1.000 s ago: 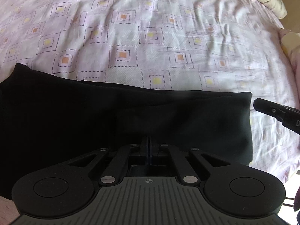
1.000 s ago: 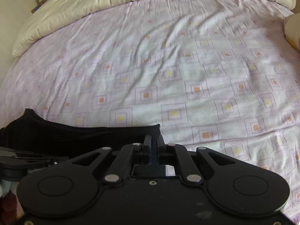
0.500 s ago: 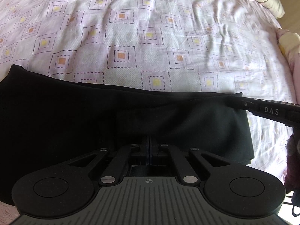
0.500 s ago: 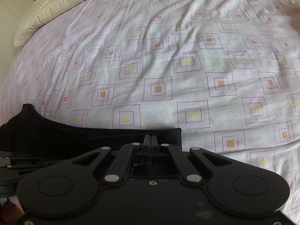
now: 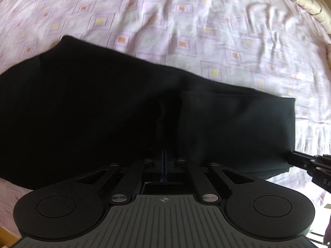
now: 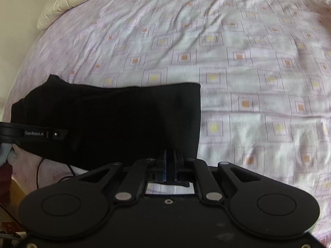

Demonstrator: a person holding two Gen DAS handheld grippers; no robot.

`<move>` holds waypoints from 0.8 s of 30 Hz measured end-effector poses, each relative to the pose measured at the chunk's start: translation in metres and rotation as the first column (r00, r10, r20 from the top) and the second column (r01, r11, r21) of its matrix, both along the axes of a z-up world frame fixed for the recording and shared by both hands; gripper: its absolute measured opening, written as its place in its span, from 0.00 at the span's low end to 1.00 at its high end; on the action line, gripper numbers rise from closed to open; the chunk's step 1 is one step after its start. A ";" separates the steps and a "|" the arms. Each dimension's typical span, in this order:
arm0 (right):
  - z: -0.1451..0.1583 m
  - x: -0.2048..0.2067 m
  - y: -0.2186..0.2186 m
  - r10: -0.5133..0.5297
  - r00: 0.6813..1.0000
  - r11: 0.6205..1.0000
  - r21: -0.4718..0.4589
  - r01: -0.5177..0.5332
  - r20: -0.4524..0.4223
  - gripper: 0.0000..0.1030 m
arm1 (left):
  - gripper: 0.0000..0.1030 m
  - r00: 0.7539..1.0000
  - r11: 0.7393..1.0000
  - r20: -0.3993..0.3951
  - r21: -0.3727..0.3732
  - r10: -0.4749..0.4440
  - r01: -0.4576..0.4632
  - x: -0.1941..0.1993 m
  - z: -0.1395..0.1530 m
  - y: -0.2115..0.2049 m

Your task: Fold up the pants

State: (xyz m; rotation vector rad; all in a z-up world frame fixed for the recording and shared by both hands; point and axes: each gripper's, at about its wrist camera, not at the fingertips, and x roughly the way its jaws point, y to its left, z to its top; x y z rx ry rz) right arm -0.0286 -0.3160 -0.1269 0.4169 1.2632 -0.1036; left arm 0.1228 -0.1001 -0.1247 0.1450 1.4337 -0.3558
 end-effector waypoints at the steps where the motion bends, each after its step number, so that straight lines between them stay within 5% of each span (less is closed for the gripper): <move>1: -0.005 0.000 0.000 0.004 1.000 1.000 0.000 -0.004 -0.010 0.09 | 0.02 1.000 1.000 0.002 0.001 -0.003 0.003 0.000 -0.001 0.001; 6: -0.010 0.004 0.000 0.024 1.000 1.000 -0.001 -0.024 -0.014 0.07 | 0.02 0.998 0.999 0.055 0.041 -0.006 0.004 -0.001 0.012 -0.001; 15: 0.030 -0.005 -0.004 0.013 0.993 0.996 0.080 -0.023 0.121 0.15 | 0.02 0.954 0.972 0.194 0.015 0.229 -0.237 -0.030 0.061 0.054; 24: 0.044 -0.001 0.027 0.021 0.987 0.996 0.083 -0.035 0.159 0.17 | 0.10 0.920 0.955 0.256 -0.095 0.297 -0.281 -0.036 0.082 0.111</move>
